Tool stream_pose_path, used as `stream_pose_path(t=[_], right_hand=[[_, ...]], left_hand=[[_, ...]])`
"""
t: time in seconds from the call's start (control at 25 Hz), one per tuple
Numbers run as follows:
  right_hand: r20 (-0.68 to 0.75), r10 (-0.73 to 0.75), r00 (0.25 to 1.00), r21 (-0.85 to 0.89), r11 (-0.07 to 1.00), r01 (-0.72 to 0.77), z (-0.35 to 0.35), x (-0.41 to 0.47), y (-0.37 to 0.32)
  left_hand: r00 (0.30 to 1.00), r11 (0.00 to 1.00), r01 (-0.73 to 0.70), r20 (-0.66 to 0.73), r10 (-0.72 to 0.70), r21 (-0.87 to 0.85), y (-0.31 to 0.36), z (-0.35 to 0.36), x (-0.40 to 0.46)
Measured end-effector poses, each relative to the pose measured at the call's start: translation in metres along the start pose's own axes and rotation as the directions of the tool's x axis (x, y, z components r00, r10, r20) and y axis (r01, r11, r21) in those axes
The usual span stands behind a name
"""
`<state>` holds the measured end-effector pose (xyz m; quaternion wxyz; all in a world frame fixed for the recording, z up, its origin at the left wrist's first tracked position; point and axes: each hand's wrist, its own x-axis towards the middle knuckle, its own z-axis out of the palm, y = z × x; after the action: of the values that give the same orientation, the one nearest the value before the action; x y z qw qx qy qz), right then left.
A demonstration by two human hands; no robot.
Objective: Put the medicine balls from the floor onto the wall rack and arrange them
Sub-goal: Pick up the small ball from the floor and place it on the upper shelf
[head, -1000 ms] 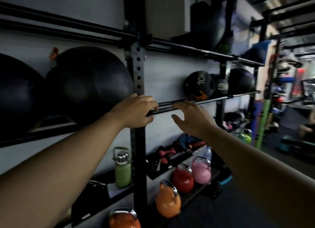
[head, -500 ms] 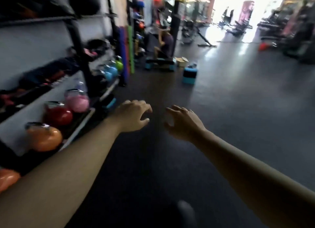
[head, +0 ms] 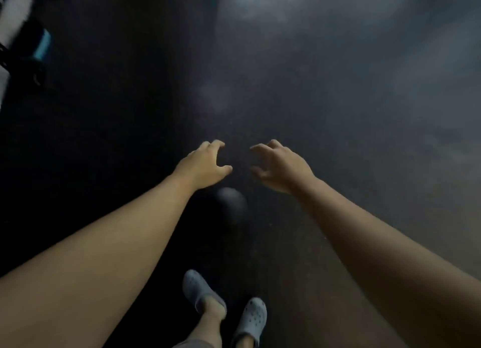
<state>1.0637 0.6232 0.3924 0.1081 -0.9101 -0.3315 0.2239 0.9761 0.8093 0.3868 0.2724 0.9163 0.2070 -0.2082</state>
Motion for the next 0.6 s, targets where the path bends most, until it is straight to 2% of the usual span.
stream_pose_path(t=[0.12, 0.36, 0.44, 0.6], right_hand=[[0.118, 0.083, 0.99, 0.062, 0.994, -0.091, 0.067, 0.046, 0.02], [0.347, 0.174, 0.922, 0.112, 0.968, -0.225, 0.274, 0.152, 0.104], [0.372, 0.19, 0.909, 0.135, 0.957, -0.256, 0.333, 0.179, 0.132], [0.45, 0.206, 0.869, 0.221, 0.917, -0.332, 0.449, 0.224, 0.183]], left_hand=[[0.985, 0.986, 0.154, 0.088, -0.149, -0.057, -0.052, 0.054, 0.054], [0.943, 0.945, 0.303, 0.185, -0.278, -0.126, -0.158, 0.215, 0.184], [0.931, 0.915, 0.352, 0.178, -0.32, -0.197, -0.187, 0.271, 0.214], [0.865, 0.711, 0.494, 0.199, -0.461, -0.501, -0.234, 0.381, 0.269]])
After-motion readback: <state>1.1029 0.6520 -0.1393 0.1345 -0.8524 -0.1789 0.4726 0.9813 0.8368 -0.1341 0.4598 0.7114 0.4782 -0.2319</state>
